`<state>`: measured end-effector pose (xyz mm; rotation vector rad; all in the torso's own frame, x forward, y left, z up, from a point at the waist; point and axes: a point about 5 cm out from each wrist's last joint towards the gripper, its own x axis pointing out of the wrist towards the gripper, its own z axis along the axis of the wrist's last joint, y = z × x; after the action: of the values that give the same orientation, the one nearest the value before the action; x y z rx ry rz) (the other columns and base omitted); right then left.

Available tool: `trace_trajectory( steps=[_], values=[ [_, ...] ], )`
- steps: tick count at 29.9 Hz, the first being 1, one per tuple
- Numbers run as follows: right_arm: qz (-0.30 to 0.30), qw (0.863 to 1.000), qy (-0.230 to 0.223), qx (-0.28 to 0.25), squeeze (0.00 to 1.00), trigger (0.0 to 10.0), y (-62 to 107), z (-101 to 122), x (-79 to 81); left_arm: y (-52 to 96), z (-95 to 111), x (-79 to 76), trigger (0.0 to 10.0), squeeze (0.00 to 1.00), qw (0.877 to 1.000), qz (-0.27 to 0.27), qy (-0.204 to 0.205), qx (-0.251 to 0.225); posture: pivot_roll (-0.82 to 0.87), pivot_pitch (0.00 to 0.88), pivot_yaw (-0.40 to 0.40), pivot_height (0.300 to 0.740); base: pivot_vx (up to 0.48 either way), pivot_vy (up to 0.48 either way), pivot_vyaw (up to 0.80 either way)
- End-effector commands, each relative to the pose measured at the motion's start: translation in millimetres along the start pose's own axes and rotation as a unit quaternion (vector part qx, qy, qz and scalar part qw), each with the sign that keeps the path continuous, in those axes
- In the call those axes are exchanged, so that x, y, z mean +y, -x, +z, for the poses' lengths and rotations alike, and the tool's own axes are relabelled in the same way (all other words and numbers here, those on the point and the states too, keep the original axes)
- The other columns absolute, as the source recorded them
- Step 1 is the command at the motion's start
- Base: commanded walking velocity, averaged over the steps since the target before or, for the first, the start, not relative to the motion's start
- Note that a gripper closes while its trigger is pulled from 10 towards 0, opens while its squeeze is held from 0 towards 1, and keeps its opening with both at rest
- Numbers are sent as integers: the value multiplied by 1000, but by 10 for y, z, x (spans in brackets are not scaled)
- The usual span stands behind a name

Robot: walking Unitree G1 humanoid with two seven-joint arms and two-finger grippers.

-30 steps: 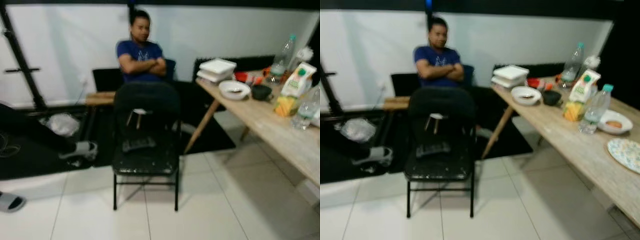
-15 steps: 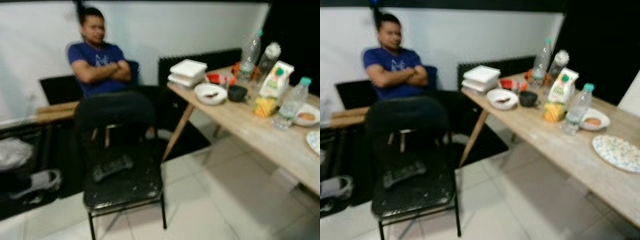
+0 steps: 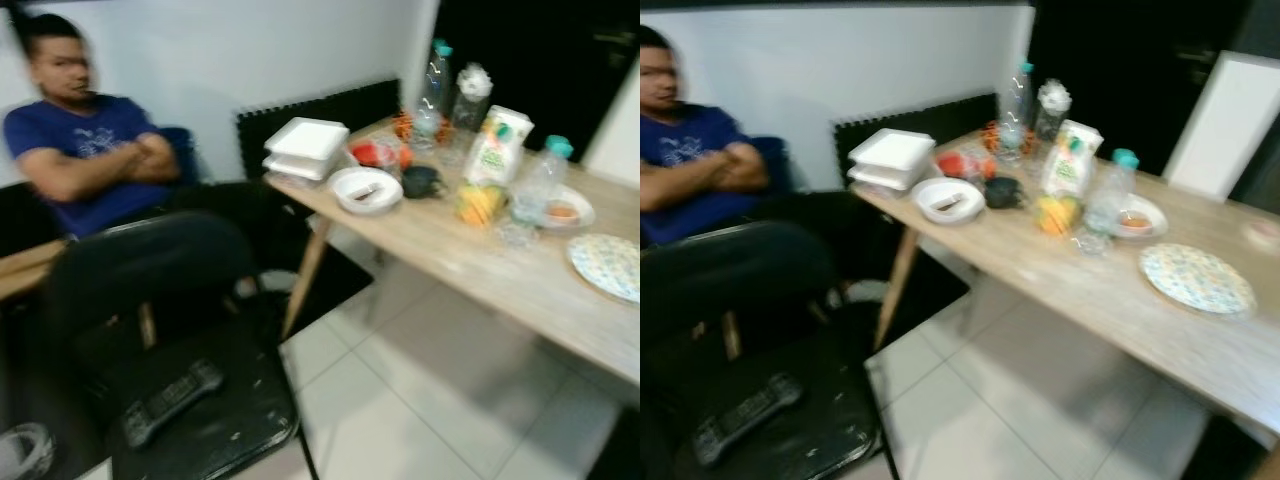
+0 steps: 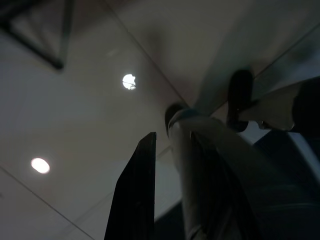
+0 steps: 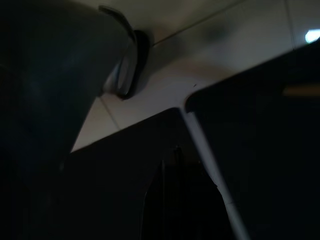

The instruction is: Restocking fridge

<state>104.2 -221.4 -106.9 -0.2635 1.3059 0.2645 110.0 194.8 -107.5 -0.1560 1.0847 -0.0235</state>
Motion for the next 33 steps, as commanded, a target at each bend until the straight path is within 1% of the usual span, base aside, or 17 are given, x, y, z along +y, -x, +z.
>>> trace_trajectory(
  steps=[1, 7, 12, 33],
  values=[
    [2, 1000, -2, 3, 0, 10000, -4, -14, 21, 12, -61, 1, 10000, 0, 1000, 2, 0, 9, -73, 0, 38, 740, 0, 0, -750],
    [-4, 1000, -5, -4, 0, 10000, -4, 3, 14, 12, -58, 7, 10000, 0, 1000, 4, -6, 10, -73, 0, 38, 740, 0, 0, -750],
    [-11, 1000, -15, -16, 0, 10000, -3, 30, 1, 12, -63, -1, 10000, 0, 1000, 0, -2, 11, -72, 0, 40, 740, 0, 0, 0],
    [-12, 1000, -13, -22, 0, 10000, -5, 81, -5, 10, -64, -8, 10000, 0, 1000, -4, 5, 11, -66, 0, 40, 740, 0, 0, 0]
  ],
)
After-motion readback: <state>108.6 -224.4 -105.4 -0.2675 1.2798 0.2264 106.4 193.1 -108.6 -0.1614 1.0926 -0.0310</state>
